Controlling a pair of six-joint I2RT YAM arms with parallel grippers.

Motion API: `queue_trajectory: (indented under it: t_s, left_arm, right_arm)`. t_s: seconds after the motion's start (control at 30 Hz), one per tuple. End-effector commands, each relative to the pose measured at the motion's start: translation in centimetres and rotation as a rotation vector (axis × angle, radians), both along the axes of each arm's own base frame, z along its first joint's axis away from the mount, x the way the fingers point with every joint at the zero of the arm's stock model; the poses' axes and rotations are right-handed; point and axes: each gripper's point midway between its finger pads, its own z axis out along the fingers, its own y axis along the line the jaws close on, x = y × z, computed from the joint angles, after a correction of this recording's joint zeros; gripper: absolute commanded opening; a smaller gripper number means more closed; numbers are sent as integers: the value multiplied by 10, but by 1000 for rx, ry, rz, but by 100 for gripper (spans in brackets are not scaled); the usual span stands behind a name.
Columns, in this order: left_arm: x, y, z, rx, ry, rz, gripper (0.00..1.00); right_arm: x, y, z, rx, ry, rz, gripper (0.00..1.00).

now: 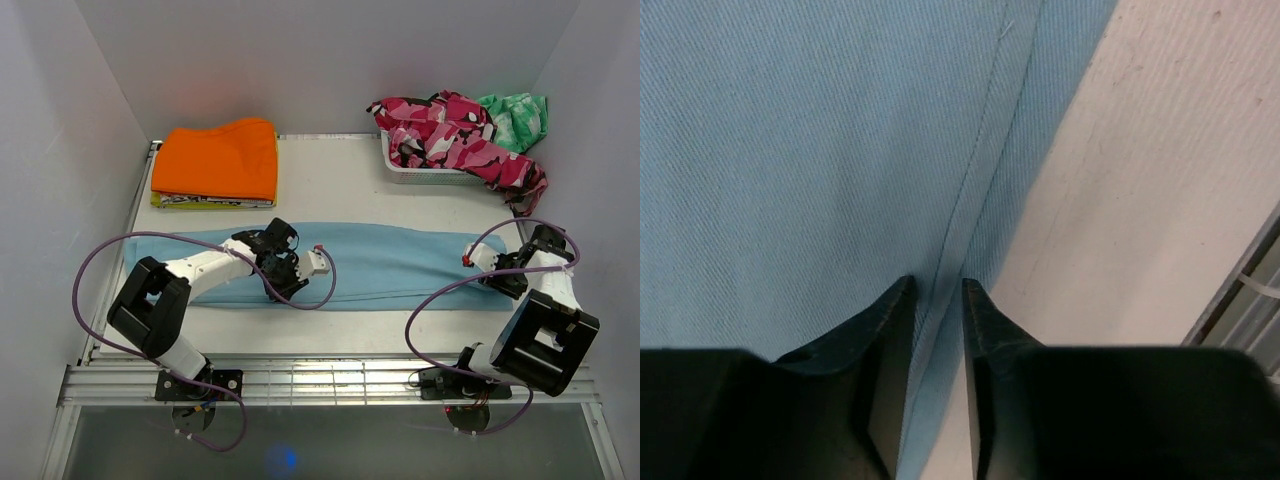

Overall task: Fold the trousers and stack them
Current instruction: Fold the trousers

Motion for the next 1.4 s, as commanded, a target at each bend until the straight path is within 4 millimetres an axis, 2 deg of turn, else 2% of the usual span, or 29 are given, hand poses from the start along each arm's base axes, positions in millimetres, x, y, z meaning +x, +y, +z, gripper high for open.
queue_trajectory:
  t_s: [0.0,0.27,0.3,0.33,0.5,0.73,0.87,1.03,1.07,1.1,1.3,1.37]
  left_arm:
    - [5,3,-3,21,-40,0,34]
    - [1,9,-10,43,-38,-14,31]
    - [0,10,-10,43,-39,-17,27]
    - [0,11,-9,46,-43,-15,17]
    - [1,10,4,29,-68,-17,0]
    - [-13,6,31,-44,-62,-53,0]
    - [-20,10,37,-52,-68,-75,0]
    - [-28,23,31,-18,-70,-104,0]
    - [-30,26,29,-14,-62,-107,0]
    - [-33,28,26,-6,-57,-115,0]
    - [-43,41,2,52,-9,-110,0]
    - [-41,46,-9,87,3,-89,0]
  right_arm:
    - [7,-3,2,-15,-41,10,45]
    - [14,-6,12,-25,-74,0,45]
    - [17,-7,16,-29,-85,1,45]
    - [18,-7,18,-28,-94,4,45]
    - [22,-7,23,-42,-119,26,45]
    - [24,-11,21,-65,-125,28,46]
    - [19,-13,15,-89,-116,44,34]
    - [11,-15,6,-126,-91,70,19]
    - [8,-14,2,-126,-80,73,12]
    - [6,-14,0,-132,-74,77,9]
    - [-9,-19,-16,-181,-28,99,8]
    - [-8,-24,-18,-199,-28,89,8]
